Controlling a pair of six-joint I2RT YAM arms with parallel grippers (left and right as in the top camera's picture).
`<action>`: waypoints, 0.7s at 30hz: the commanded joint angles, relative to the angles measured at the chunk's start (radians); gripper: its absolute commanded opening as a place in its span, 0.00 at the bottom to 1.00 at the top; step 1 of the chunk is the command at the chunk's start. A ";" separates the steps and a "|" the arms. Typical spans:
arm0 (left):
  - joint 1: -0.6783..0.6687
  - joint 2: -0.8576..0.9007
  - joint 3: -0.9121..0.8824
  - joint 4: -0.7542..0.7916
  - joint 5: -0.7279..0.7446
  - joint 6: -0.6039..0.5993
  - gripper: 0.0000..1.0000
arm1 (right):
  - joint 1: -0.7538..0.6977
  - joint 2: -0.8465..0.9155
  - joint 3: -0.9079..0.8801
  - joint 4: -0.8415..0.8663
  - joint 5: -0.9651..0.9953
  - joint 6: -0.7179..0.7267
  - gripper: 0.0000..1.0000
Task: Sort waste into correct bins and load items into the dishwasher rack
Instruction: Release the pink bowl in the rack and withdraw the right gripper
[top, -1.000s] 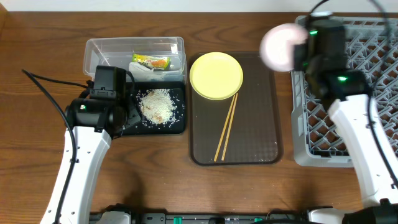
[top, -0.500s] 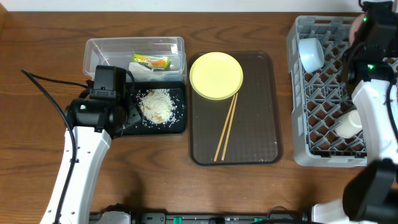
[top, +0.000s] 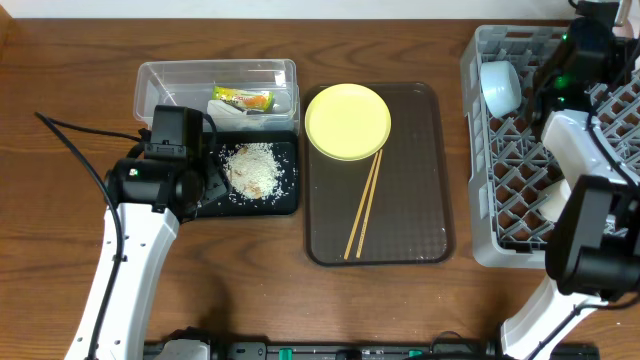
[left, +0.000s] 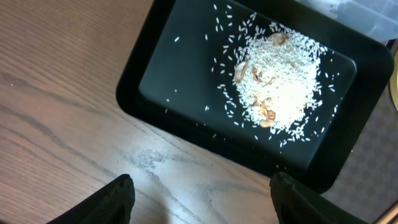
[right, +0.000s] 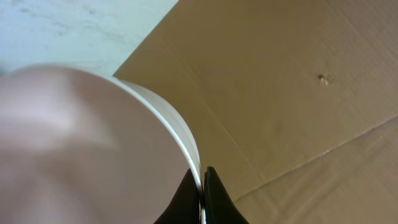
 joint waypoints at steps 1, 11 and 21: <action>0.004 0.002 -0.001 -0.003 -0.008 -0.005 0.73 | 0.005 0.038 0.005 0.024 0.005 -0.037 0.01; 0.004 0.002 -0.001 -0.003 -0.008 -0.005 0.73 | 0.017 0.139 0.005 0.013 -0.001 -0.022 0.01; 0.004 0.002 -0.001 -0.004 -0.008 -0.005 0.73 | 0.093 0.140 0.005 -0.218 -0.033 0.187 0.01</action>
